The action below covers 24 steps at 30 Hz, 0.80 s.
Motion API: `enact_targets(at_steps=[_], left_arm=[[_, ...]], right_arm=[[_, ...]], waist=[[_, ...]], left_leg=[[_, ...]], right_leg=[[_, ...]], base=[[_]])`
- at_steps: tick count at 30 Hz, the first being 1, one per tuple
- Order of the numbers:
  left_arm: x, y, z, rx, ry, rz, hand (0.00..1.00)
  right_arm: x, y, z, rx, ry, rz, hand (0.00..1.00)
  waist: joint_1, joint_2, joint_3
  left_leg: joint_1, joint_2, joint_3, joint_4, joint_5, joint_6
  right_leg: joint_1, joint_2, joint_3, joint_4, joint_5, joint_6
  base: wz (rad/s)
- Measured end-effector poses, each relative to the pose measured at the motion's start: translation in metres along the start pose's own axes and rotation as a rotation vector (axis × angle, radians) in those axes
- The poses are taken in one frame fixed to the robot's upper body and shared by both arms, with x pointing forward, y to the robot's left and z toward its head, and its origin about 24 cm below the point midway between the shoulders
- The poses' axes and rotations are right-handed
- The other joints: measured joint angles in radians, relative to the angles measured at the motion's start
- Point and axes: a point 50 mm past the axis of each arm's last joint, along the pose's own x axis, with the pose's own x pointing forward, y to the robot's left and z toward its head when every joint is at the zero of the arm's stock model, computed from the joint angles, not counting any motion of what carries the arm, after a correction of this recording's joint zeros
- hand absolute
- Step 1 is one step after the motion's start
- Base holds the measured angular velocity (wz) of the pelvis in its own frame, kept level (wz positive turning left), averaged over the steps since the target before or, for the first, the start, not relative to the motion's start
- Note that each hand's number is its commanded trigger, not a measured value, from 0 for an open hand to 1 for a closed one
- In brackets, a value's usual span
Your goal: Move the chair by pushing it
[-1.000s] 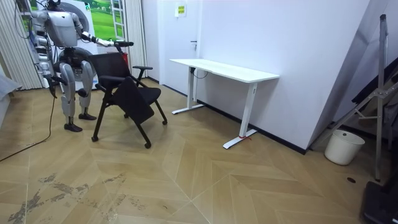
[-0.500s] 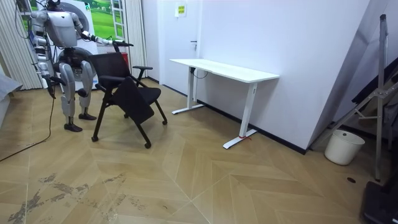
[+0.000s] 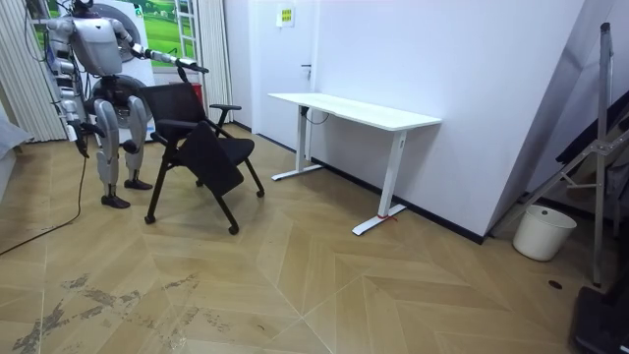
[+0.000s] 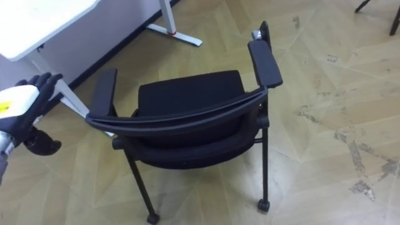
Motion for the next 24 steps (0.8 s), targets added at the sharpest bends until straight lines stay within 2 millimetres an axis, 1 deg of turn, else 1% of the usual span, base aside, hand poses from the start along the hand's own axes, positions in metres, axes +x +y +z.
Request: enact_targets(at_steps=[4,9,10,12,13,14,15,17,19,21,23,24], left_arm=[[0.0,0.003,0.005,0.011,-0.024,-0.012,0.0],[0.0,-0.003,0.011,0.018,-0.05,-0.077,0.0],[0.0,-0.004,0.012,0.019,-0.054,-0.085,0.0],[-0.001,-0.006,0.019,0.032,-0.077,-0.126,0.0],[-0.001,-0.007,0.02,0.04,-0.083,-0.136,0.0],[-0.002,-0.006,0.025,0.059,-0.101,-0.159,0.0],[-0.004,-0.003,0.031,0.08,-0.128,-0.172,0.0],[-0.006,0.003,0.039,0.1,-0.167,-0.179,0.0],[-0.008,0.006,0.046,0.112,-0.198,-0.185,0.0],[-0.01,0.007,0.052,0.117,-0.22,-0.194,0.0],[-0.011,0.007,0.056,0.121,-0.234,-0.213,0.0],[-0.011,0.007,0.057,0.123,-0.237,-0.224,0.0]], right_arm=[[0.0,0.0,-0.001,-0.002,0.002,-0.009,0.0],[0.0,-0.001,-0.001,-0.004,0.001,-0.011,0.0],[0.0,-0.001,-0.001,-0.006,0.002,-0.01,0.0],[0.0,-0.001,-0.001,-0.004,0.005,-0.01,0.0],[0.0,-0.001,-0.001,-0.006,0.005,-0.01,0.0],[0.0,0.0,-0.001,-0.014,0.006,-0.008,0.0],[0.0,0.001,-0.001,-0.022,0.005,-0.007,0.0],[0.0,0.002,0.0,-0.03,0.006,-0.011,0.0],[0.001,0.002,0.002,-0.028,0.003,-0.02,0.0],[0.001,0.003,0.005,-0.024,-0.004,-0.029,0.0],[0.001,0.003,0.006,-0.027,-0.006,-0.032,0.0],[0.001,0.004,0.006,-0.025,-0.006,-0.032,0.0]], waist=[[-0.002,0.0,0.0008],[-0.004,-0.01,0.0079],[-0.003,-0.008,0.0067],[-0.003,-0.017,0.0108],[-0.003,-0.019,0.011],[-0.002,-0.023,0.0108],[-0.003,-0.026,0.0084],[-0.005,-0.029,0.0083],[-0.008,-0.027,0.0072],[-0.012,-0.022,0.0032],[-0.02,-0.018,0.0012],[-0.023,-0.018,0.0014]], left_leg=[[0.001,-0.001,0.002,0.0,0.0,0.0],[0.004,-0.001,0.003,0.002,0.0,0.0],[0.004,-0.001,0.003,0.002,0.0,0.0],[0.003,-0.001,0.001,0.002,0.0,0.0],[0.002,-0.001,0.001,0.002,0.0,0.0],[-0.004,-0.001,0.001,0.004,0.0,0.0],[-0.013,-0.001,0.001,0.01,0.0,0.0],[-0.015,-0.001,-0.001,0.012,0.0,0.0],[-0.017,-0.001,-0.002,0.012,0.0,0.0],[-0.016,-0.001,-0.001,0.012,0.0,0.0],[-0.014,-0.001,-0.001,0.012,0.0,0.0],[-0.012,-0.001,-0.001,0.012,0.0,0.0]], right_leg=[[-0.001,-0.001,0.002,0.0,0.0,0.0],[-0.001,-0.001,0.004,0.002,0.0,0.0],[-0.001,-0.001,0.004,0.002,0.0,0.0],[0.0,-0.002,0.001,0.002,0.0,0.0],[0.0,-0.002,0.001,0.002,0.0,0.0],[-0.003,-0.002,0.001,0.001,0.0,0.0],[-0.009,-0.003,0.0,0.001,0.0,0.0],[-0.012,-0.003,0.0,0.003,0.0,0.0],[-0.012,-0.003,0.0,0.004,0.0,0.0],[-0.011,-0.003,0.001,0.004,0.0,0.0],[-0.008,-0.003,0.001,0.004,0.0,0.0],[-0.006,-0.002,0.001,0.003,0.0,0.0]], base=[[0.0],[0.0],[0.0],[0.0],[0.0],[0.0],[0.0],[0.0],[0.0],[0.0],[0.0],[0.0]])
